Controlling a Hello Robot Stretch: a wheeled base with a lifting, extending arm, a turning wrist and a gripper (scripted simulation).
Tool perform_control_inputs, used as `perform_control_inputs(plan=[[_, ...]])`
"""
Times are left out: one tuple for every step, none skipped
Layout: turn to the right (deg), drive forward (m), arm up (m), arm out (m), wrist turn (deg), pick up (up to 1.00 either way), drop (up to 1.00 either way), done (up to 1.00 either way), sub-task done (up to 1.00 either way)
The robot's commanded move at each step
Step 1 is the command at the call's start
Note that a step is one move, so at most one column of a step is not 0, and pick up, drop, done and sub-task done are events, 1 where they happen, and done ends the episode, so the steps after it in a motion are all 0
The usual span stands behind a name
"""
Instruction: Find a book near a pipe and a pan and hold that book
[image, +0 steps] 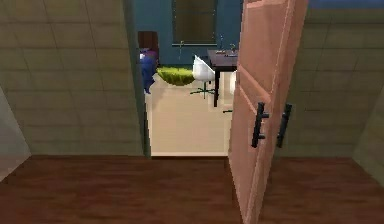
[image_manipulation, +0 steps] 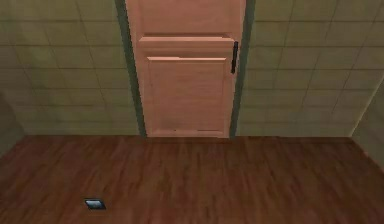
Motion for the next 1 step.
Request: perform_control_inputs(plan=[[-45.0, 0.0, 0.0, 0.0, 0.0, 0.0, 0.0, 0.0, 0.0]])
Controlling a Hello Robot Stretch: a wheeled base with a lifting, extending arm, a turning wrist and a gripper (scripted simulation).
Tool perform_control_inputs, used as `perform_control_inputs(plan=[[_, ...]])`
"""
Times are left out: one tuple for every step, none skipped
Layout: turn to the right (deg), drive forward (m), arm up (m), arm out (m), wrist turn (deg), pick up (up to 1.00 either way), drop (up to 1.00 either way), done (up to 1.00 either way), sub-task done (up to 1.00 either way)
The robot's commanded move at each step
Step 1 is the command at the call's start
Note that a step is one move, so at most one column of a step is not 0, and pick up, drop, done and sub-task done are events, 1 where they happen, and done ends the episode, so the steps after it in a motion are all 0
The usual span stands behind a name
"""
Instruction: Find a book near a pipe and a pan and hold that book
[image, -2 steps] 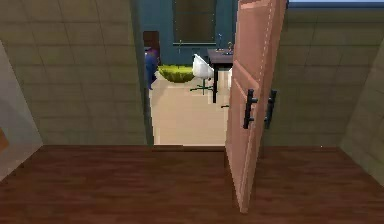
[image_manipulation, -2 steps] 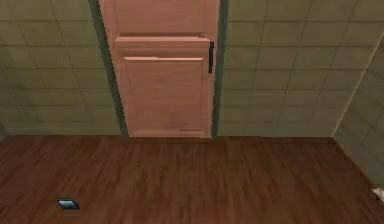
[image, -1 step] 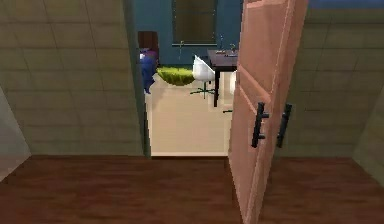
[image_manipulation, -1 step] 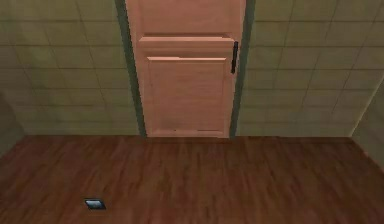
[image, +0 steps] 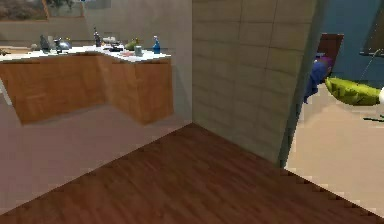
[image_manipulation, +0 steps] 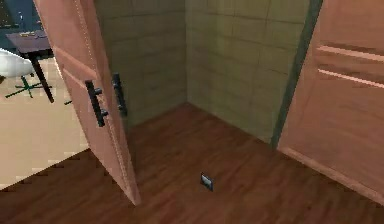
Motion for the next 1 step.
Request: perform_control_inputs(plan=[[-27.0, 0.0, 0.0, 0.0, 0.0, 0.0, 0.0, 0.0, 0.0]])
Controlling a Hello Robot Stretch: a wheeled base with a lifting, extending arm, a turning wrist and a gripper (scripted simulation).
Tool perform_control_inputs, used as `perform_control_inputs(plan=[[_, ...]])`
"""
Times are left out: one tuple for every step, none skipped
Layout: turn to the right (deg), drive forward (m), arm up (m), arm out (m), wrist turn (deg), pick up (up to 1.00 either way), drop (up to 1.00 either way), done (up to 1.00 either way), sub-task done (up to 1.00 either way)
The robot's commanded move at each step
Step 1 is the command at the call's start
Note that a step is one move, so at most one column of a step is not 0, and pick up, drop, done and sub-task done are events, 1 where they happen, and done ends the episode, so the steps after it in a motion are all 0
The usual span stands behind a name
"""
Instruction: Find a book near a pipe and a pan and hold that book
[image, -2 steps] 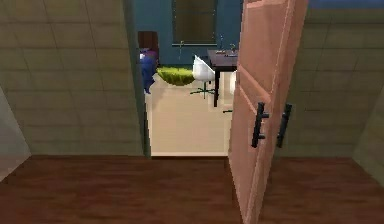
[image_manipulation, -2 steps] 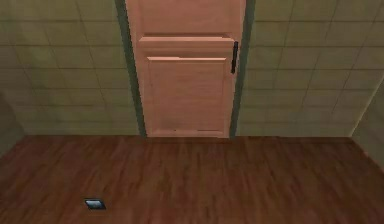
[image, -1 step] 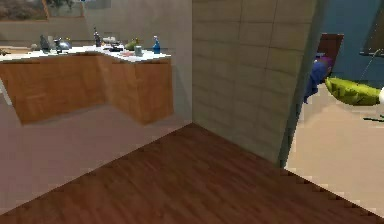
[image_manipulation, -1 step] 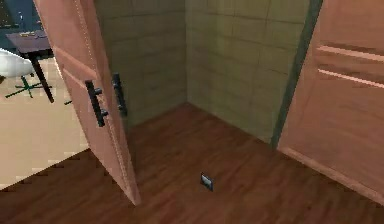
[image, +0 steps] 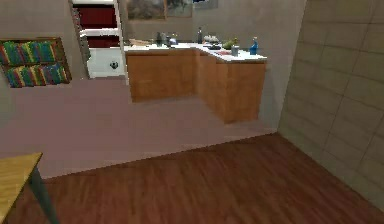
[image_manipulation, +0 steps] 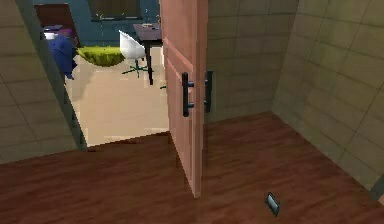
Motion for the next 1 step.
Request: perform_control_inputs(plan=[[-3.0, 0.0, 0.0, 0.0, 0.0, 0.0, 0.0, 0.0, 0.0]])
